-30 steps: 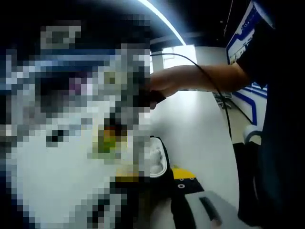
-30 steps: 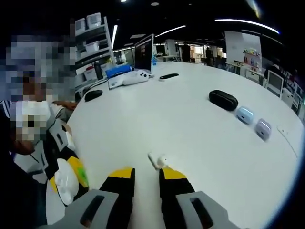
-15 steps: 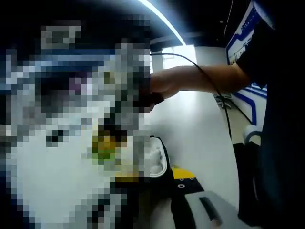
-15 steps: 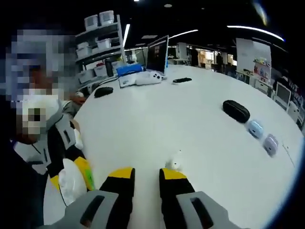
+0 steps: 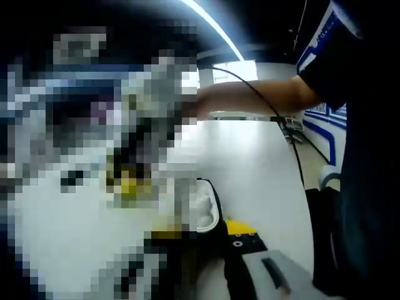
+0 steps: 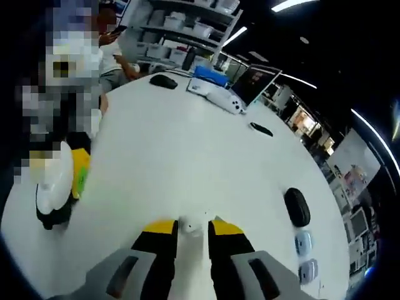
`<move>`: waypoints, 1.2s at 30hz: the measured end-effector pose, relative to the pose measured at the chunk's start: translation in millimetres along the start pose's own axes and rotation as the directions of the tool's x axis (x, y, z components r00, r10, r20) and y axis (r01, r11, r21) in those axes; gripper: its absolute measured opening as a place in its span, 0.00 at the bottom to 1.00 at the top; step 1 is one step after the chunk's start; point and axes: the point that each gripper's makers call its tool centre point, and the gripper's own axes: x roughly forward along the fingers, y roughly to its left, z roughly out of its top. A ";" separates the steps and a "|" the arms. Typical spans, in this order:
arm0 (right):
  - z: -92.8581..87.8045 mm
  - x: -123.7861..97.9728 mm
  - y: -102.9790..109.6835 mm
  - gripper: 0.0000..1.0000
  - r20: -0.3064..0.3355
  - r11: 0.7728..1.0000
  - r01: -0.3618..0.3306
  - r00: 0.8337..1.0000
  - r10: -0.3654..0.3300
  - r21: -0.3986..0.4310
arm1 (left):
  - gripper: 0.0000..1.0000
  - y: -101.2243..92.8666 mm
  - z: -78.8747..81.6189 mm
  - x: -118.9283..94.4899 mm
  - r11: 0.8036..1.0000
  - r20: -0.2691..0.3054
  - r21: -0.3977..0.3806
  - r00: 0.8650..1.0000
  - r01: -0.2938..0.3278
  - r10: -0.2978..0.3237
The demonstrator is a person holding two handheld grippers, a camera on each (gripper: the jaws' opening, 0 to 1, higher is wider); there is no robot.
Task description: Pick up the earbuds from the table and place the earbuds into the earbud case
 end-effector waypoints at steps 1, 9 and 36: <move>0.1 0.6 -1.1 0.16 0.003 1.000 -0.002 1.000 0.002 -0.007 | 0.24 0.2 -0.1 0.1 1.000 0.002 -0.004 1.000 0.001 -0.001; 1.3 4.5 -2.0 0.11 0.021 1.000 -0.029 0.999 0.029 0.012 | 0.24 1.3 0.0 0.9 1.000 0.014 -0.022 1.000 0.000 0.000; 21.7 -58.8 16.0 0.10 0.305 0.912 -0.106 0.952 -0.022 0.397 | 0.24 -0.2 0.9 2.0 1.000 0.020 -0.020 1.000 0.003 -0.002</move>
